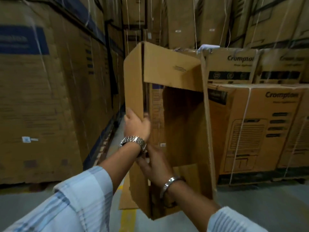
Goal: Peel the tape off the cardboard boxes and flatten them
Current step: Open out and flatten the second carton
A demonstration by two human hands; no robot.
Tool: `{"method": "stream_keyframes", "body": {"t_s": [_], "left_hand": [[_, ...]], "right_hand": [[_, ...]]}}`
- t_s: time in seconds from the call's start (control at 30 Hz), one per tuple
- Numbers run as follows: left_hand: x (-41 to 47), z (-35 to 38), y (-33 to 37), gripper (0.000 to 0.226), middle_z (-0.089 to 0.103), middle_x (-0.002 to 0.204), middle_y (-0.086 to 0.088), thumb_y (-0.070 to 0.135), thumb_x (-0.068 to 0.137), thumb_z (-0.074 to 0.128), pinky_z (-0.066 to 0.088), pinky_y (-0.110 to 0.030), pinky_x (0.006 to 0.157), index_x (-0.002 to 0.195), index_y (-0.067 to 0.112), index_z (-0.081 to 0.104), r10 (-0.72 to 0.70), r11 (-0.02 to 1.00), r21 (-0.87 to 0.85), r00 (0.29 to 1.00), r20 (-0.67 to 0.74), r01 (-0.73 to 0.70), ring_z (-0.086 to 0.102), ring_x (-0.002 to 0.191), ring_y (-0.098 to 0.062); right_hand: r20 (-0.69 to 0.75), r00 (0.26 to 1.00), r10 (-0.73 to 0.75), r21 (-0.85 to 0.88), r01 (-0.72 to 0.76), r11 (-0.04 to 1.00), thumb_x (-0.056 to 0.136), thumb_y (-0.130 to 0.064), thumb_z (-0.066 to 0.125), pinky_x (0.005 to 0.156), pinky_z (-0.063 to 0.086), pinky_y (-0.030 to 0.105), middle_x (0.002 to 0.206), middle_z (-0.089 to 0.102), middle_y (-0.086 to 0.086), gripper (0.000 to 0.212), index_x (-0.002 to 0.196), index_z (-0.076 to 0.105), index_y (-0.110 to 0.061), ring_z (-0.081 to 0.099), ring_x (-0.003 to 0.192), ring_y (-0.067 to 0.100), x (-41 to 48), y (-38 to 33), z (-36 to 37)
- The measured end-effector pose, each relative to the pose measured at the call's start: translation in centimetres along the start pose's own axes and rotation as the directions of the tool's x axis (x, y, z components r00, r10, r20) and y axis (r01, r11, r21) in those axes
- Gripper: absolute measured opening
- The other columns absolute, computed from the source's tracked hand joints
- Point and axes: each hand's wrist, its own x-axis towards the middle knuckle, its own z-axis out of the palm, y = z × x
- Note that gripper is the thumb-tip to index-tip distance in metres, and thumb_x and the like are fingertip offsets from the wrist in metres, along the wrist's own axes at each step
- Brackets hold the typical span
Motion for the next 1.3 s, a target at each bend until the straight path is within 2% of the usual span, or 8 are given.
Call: {"method": "stream_keyframes", "body": {"t_s": [0.1, 0.23, 0.47, 0.63, 0.8, 0.93, 1.13, 1.3], "left_hand": [[-1.1, -0.7, -0.6, 0.053, 0.049, 0.143, -0.004, 0.034, 0.105, 0.044, 0.045, -0.029, 0.067, 0.155, 0.023, 0.029, -0.06, 0.975, -0.219, 0.996, -0.06, 0.046, 0.055, 0.083, -0.009], [-3.5, 0.2, -2.7, 0.047, 0.045, 0.085, 0.019, 0.029, 0.107, 0.041, 0.026, -0.019, 0.054, 0.154, 0.027, 0.032, 0.006, 0.99, -0.14, 0.998, -0.069, -0.016, 0.037, 0.065, 0.003], [-5.1, 3.4, -8.4, 0.043, 0.061, 0.073, 0.002, 0.032, 0.104, 0.046, 0.049, -0.033, 0.053, 0.146, 0.024, 0.049, 0.007, 0.999, -0.054, 0.999, -0.047, -0.009, 0.058, 0.062, -0.017], [-7.0, 3.9, -9.1, 0.043, 0.065, 0.084, 0.009, 0.031, 0.104, 0.048, 0.045, -0.024, 0.053, 0.147, 0.03, 0.048, 0.085, 0.996, 0.03, 0.996, 0.0, -0.085, 0.059, 0.065, -0.009], [-6.5, 3.3, -8.1, 0.045, 0.066, 0.075, 0.0, 0.032, 0.104, 0.048, 0.042, -0.026, 0.048, 0.148, 0.038, 0.044, 0.114, 0.993, 0.026, 0.993, 0.002, -0.114, 0.06, 0.06, -0.017], [-3.6, 2.1, -5.8, 0.043, 0.069, 0.079, -0.004, 0.034, 0.103, 0.049, 0.045, -0.029, 0.051, 0.146, 0.037, 0.048, 0.122, 0.992, -0.033, 0.992, -0.027, -0.123, 0.057, 0.059, -0.019], [-0.2, 0.3, -2.1, 0.046, 0.069, 0.099, -0.004, 0.029, 0.104, 0.049, 0.041, -0.025, 0.049, 0.15, 0.035, 0.043, 0.153, 0.982, -0.092, 0.983, -0.105, -0.163, 0.049, 0.056, -0.009], [2.1, -0.6, -2.0, 0.047, 0.071, 0.116, 0.005, 0.029, 0.103, 0.051, 0.041, -0.019, 0.053, 0.15, 0.035, 0.044, 0.124, 0.984, -0.108, 0.975, -0.183, -0.145, 0.06, 0.067, -0.007]], "right_hand": [[0.243, 0.957, 0.156, 0.202, -0.207, 0.957, 0.09, -0.063, 0.057, 0.097, 0.054, 0.04, 0.13, 0.06, -0.011, 0.061, 0.147, 0.041, -0.045, 0.061, 0.114, 0.009, 0.9, 0.3, -3.5], [0.08, 0.971, 0.225, 0.356, -0.239, 0.903, 0.091, -0.052, 0.065, 0.093, 0.058, 0.039, 0.126, 0.063, -0.01, 0.076, 0.155, 0.028, -0.036, 0.065, 0.109, 0.008, 4.6, -0.8, -8.1], [-0.288, 0.945, 0.152, 0.579, 0.046, 0.814, 0.087, -0.007, 0.073, 0.093, 0.058, 0.044, 0.139, 0.057, 0.0, 0.083, 0.152, 0.029, -0.034, 0.066, 0.115, 0.022, 9.9, -3.9, -14.9], [-0.249, 0.95, 0.19, 0.188, -0.145, 0.971, 0.088, -0.038, 0.072, 0.098, 0.053, 0.042, 0.138, 0.053, -0.003, 0.059, 0.142, 0.05, -0.035, 0.056, 0.119, 0.016, 9.9, -4.7, -17.1], [-0.166, 0.985, 0.049, -0.256, -0.091, 0.962, 0.089, -0.04, 0.069, 0.069, 0.047, 0.023, 0.099, 0.066, -0.014, 0.028, 0.116, 0.068, -0.03, 0.061, 0.084, 0.004, 6.8, -1.5, -14.4], [0.171, 0.955, 0.241, -0.215, -0.203, 0.955, 0.096, -0.031, 0.064, 0.072, 0.047, 0.024, 0.108, 0.067, -0.003, 0.026, 0.118, 0.069, -0.019, 0.061, 0.096, 0.011, 5.5, 2.0, -10.7], [0.516, 0.678, 0.523, -0.167, -0.519, 0.838, 0.101, -0.039, 0.053, 0.062, 0.049, 0.03, 0.099, 0.074, 0.004, 0.034, 0.108, 0.071, -0.01, 0.067, 0.074, 0.019, 3.5, 4.0, -5.9], [0.448, 0.766, 0.461, -0.284, -0.367, 0.886, 0.098, -0.052, 0.054, 0.065, 0.046, 0.029, 0.074, 0.069, -0.006, 0.043, 0.074, 0.073, -0.021, 0.062, 0.067, 0.013, 2.8, 3.4, -5.4]]}}
